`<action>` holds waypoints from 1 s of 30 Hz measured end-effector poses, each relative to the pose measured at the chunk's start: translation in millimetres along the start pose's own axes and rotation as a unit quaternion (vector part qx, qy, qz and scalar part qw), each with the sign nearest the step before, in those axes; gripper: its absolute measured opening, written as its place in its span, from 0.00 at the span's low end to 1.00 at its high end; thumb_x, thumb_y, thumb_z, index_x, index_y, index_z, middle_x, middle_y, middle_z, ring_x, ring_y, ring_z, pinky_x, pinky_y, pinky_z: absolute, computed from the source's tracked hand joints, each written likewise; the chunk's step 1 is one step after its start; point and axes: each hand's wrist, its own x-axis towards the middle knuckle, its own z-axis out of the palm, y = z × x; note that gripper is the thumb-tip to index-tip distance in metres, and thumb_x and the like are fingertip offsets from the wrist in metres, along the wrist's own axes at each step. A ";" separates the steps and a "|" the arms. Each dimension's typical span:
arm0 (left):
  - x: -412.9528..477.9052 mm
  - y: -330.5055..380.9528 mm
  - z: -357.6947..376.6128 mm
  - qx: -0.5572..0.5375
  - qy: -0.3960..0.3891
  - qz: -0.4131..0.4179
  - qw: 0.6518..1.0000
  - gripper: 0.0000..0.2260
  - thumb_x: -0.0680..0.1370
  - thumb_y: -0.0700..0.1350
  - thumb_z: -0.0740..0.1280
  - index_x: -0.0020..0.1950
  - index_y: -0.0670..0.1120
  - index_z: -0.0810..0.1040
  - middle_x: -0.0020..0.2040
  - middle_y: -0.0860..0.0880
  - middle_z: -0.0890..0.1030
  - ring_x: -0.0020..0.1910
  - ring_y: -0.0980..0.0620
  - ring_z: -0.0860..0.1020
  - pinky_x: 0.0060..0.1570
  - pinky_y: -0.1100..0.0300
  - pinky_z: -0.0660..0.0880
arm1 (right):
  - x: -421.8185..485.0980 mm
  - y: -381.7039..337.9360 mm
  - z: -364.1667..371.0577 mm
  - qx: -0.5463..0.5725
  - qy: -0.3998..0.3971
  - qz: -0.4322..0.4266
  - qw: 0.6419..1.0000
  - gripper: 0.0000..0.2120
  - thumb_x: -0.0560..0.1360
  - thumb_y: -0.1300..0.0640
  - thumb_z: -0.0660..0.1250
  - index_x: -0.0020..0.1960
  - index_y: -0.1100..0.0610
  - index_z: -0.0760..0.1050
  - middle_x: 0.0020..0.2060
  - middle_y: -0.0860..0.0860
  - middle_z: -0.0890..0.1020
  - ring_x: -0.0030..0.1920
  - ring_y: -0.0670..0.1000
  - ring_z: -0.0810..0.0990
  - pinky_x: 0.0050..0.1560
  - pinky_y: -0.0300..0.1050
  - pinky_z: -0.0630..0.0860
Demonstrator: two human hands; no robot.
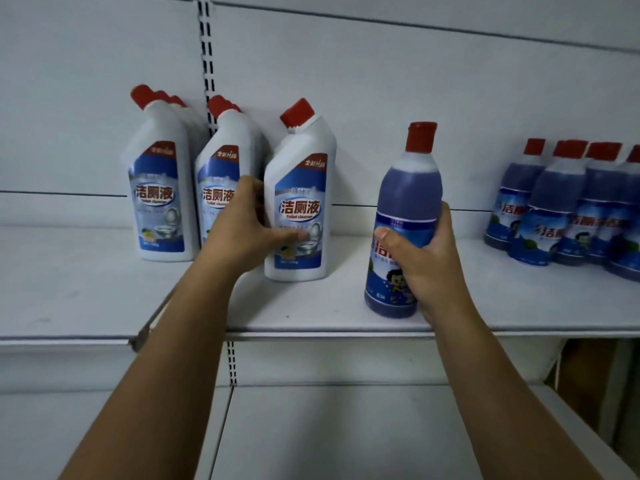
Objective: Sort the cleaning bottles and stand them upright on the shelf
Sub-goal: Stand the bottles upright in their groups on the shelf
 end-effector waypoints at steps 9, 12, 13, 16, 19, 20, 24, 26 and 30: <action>-46.3 -2.5 36.8 0.326 -0.099 0.044 0.939 0.17 0.79 0.61 0.62 0.50 0.49 0.81 0.45 0.48 0.80 0.44 0.49 0.78 0.48 0.51 0.79 | -1.0 0.2 -2.0 -0.004 -0.021 -0.007 1.000 0.26 0.71 0.59 0.74 0.63 0.44 0.65 0.56 0.46 0.79 0.54 0.48 0.81 0.49 0.42 0.79; -59.8 4.9 61.3 0.273 -0.183 0.111 0.938 0.14 0.80 0.58 0.61 0.56 0.52 0.79 0.53 0.52 0.77 0.51 0.52 0.75 0.52 0.50 0.77 | -1.7 -1.1 -7.8 -0.016 -0.028 -0.012 0.999 0.26 0.72 0.59 0.74 0.62 0.45 0.65 0.55 0.45 0.79 0.52 0.45 0.81 0.46 0.35 0.79; -60.8 7.4 66.7 0.270 -0.198 0.114 0.935 0.14 0.80 0.57 0.60 0.58 0.53 0.78 0.54 0.52 0.77 0.52 0.52 0.75 0.54 0.50 0.77 | -1.9 -1.8 -12.1 -0.017 -0.028 -0.011 0.999 0.26 0.72 0.59 0.74 0.62 0.45 0.65 0.55 0.45 0.79 0.51 0.44 0.81 0.44 0.33 0.79; -59.6 16.1 85.1 0.289 -0.219 0.120 0.924 0.14 0.81 0.56 0.59 0.63 0.54 0.76 0.58 0.50 0.76 0.56 0.49 0.74 0.57 0.47 0.75 | -0.6 -3.2 -33.6 -0.024 -0.026 -0.001 0.999 0.26 0.72 0.58 0.74 0.63 0.45 0.65 0.56 0.46 0.79 0.52 0.45 0.82 0.44 0.33 0.79; -57.5 29.1 109.7 0.309 -0.228 0.121 0.915 0.15 0.82 0.55 0.58 0.66 0.53 0.74 0.61 0.49 0.75 0.58 0.47 0.73 0.60 0.46 0.73 | 1.2 -3.4 -67.1 -0.032 -0.009 0.002 0.999 0.27 0.72 0.58 0.74 0.64 0.45 0.65 0.58 0.47 0.79 0.55 0.46 0.81 0.50 0.38 0.79; -57.2 34.0 120.2 0.309 -0.231 0.119 0.915 0.16 0.82 0.55 0.58 0.67 0.53 0.73 0.62 0.49 0.75 0.59 0.47 0.73 0.60 0.46 0.73 | 2.3 -2.3 -80.7 -0.035 -0.004 0.003 0.999 0.27 0.72 0.58 0.74 0.64 0.45 0.65 0.59 0.48 0.79 0.56 0.47 0.81 0.51 0.40 0.79; -59.9 58.1 171.5 0.316 -0.230 0.117 0.913 0.16 0.82 0.56 0.57 0.67 0.54 0.72 0.64 0.49 0.74 0.60 0.46 0.72 0.62 0.46 0.72 | 11.4 4.4 -143.5 -0.042 0.021 -0.006 0.999 0.28 0.71 0.58 0.75 0.64 0.43 0.65 0.58 0.47 0.79 0.56 0.46 0.80 0.54 0.41 0.78; -61.3 73.4 198.5 0.330 -0.225 0.118 0.909 0.16 0.82 0.55 0.56 0.67 0.53 0.72 0.65 0.49 0.74 0.61 0.45 0.71 0.61 0.48 0.70 | 19.2 9.5 -181.5 -0.048 0.032 -0.014 0.998 0.28 0.71 0.58 0.75 0.64 0.43 0.64 0.58 0.46 0.79 0.57 0.46 0.79 0.54 0.41 0.78; -57.6 111.2 259.3 0.332 -0.239 0.104 0.906 0.18 0.82 0.55 0.57 0.69 0.52 0.71 0.68 0.47 0.72 0.65 0.44 0.70 0.62 0.49 0.68 | 39.7 21.1 -260.1 -0.078 0.048 -0.010 0.996 0.29 0.72 0.56 0.74 0.65 0.43 0.62 0.55 0.39 0.76 0.54 0.39 0.78 0.50 0.36 0.75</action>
